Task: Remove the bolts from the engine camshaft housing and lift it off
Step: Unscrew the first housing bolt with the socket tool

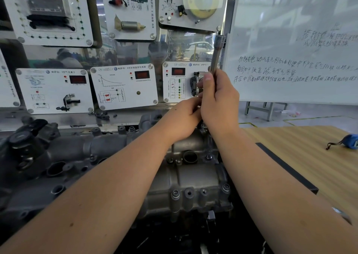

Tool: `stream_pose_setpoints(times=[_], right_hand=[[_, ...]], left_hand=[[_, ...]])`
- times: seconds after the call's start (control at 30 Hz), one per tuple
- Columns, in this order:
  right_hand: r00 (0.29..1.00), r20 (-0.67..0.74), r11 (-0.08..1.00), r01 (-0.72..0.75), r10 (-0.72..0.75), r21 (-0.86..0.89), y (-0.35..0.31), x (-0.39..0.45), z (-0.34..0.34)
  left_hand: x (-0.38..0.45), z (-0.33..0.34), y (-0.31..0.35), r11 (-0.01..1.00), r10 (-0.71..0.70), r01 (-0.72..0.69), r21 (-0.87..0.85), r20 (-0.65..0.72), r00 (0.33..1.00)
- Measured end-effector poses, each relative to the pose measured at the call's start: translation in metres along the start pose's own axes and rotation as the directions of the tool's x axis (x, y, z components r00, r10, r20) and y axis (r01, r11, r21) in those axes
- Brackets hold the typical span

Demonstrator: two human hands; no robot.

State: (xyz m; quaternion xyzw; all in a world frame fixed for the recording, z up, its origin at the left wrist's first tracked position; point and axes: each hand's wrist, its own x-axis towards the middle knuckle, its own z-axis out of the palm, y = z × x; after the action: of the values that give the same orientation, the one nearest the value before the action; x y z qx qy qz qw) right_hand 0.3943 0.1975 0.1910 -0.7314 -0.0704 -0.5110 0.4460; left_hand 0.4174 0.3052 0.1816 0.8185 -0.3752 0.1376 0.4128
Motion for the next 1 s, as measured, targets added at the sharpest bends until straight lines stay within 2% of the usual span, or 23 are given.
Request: stream_pose_setpoints(times=[0.1,0.4,0.63,1.0], right_hand=[[0.999,-0.005,0.999,-0.038,0.038,0.027,-0.001,0.000,-0.001],[1.000,0.014,0.999,-0.010,0.010,-0.036,-0.001,0.000,0.001],[0.998,0.034,0.998,-0.049,0.050,-0.026,0.001,0.003,0.003],[0.997,0.069,0.997,0.035,-0.030,-0.074,0.008,0.014,0.011]], left_hand=[[0.000,-0.001,0.000,1.000,-0.004,0.004,-0.001,0.004,1.000],[-0.001,0.001,-0.001,0.998,-0.012,0.011,-0.056,-0.021,1.000],[0.004,0.000,-0.005,0.999,-0.031,0.031,-0.019,-0.005,1.000],[0.010,-0.001,-0.009,0.996,-0.067,0.067,-0.053,0.004,0.998]])
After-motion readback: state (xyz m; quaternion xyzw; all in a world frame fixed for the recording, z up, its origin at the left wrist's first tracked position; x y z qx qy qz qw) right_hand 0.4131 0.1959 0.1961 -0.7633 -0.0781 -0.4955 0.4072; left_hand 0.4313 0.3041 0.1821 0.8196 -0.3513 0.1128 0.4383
